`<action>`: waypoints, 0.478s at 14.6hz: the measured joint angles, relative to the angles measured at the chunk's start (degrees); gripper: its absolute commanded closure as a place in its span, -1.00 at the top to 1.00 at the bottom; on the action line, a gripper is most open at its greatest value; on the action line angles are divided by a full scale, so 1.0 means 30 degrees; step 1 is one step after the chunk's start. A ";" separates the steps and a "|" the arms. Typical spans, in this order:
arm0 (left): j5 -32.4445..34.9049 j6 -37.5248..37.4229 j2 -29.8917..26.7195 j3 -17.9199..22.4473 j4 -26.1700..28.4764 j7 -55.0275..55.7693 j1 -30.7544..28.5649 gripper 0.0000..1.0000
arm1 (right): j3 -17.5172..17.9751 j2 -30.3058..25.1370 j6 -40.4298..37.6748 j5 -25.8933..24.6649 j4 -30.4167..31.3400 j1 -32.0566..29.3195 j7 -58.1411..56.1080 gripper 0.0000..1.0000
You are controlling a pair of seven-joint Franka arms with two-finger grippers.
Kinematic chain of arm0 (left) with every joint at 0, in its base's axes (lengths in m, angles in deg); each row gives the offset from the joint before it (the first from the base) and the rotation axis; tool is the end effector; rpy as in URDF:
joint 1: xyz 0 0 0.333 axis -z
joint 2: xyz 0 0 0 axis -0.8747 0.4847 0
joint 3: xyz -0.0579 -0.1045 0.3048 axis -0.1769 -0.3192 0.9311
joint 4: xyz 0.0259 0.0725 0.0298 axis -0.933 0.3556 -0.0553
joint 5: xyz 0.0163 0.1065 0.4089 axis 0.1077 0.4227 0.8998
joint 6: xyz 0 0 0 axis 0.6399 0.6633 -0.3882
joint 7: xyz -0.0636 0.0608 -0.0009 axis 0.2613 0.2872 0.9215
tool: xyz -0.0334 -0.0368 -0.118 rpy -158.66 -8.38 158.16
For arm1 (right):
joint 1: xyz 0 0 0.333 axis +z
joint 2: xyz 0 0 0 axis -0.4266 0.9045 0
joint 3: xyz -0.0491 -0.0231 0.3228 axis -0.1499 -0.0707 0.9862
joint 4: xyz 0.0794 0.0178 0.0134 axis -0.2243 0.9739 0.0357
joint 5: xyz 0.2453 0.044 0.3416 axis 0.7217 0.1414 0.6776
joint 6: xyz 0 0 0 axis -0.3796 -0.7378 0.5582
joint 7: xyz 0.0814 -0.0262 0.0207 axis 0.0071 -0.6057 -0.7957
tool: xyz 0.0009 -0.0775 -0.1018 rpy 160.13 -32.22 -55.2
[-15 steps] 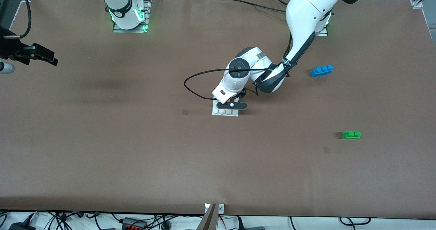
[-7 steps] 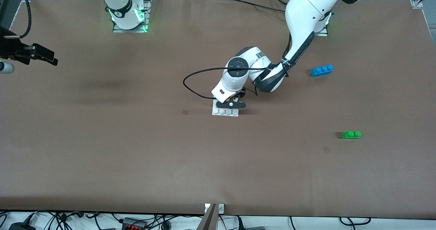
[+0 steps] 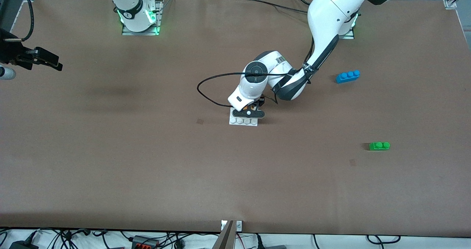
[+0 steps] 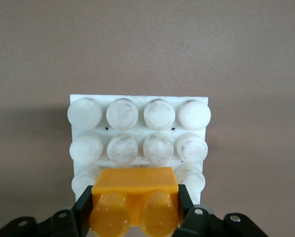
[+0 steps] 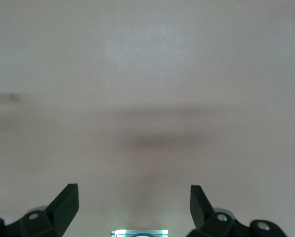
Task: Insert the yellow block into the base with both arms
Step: 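Lower the yellow brick onto the base plate studs and press down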
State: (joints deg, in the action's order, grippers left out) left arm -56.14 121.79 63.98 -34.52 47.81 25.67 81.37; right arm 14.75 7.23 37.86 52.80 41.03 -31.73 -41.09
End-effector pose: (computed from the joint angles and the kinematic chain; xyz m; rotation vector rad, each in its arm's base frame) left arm 0.5220 -0.4888 0.1787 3.0428 -0.0110 -0.1153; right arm 0.5631 -0.0392 0.5707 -3.1221 0.0529 0.1566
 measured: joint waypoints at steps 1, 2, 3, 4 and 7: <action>0.0000 0.0027 0.0022 -0.0002 -0.0002 0.0004 0.0001 -0.03 | 0.0000 0.0000 -0.0004 0.0000 0.0000 0.0000 0.0000 1.00; 0.0000 0.0029 0.0025 -0.0003 -0.0003 0.0009 0.0001 -0.03 | 0.0000 0.0000 -0.0006 0.0000 0.0000 0.0000 0.0000 1.00; 0.0000 0.0029 0.0027 -0.0003 -0.0003 0.0011 0.0001 -0.03 | 0.0000 0.0000 -0.0006 0.0000 0.0000 0.0000 0.0000 1.00; 0.0000 0.0029 0.0029 -0.0003 -0.0003 0.0013 0.0001 -0.01 | 0.0000 0.0000 -0.0006 0.0001 0.0000 0.0000 0.0000 1.00; 0.0000 0.0029 0.0031 -0.0006 -0.0003 0.0038 0.0001 1.00 | 0.0000 0.0000 -0.0006 0.0003 0.0000 0.0000 0.0000 1.00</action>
State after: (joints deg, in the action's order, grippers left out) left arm -56.14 121.88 64.07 -34.54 47.80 25.79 81.38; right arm 14.75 7.23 37.84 52.80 41.03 -31.73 -41.09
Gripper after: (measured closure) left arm 0.308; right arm 0.000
